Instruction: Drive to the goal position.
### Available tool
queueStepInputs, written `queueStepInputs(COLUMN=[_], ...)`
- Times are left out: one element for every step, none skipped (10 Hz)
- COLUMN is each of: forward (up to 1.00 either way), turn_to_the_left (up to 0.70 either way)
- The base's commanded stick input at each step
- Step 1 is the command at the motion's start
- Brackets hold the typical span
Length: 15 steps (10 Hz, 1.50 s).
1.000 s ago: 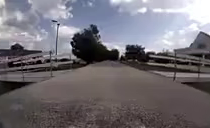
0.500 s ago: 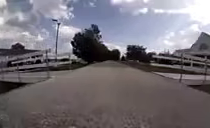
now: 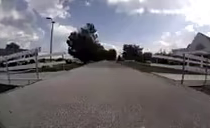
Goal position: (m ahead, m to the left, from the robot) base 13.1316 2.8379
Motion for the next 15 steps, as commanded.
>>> queueStepInputs(forward=[0.70,0.70,0.70,0.70,0.70,0.70,0.70,0.70,0.70,0.70,0.70,0.70,0.70,0.70,0.70], turn_to_the_left=[-0.35,-0.35,0.00,0.00,0.00,0.00,0.00,0.00,0.00,0.00,0.00,0.17,0.35,0.35,0.35])
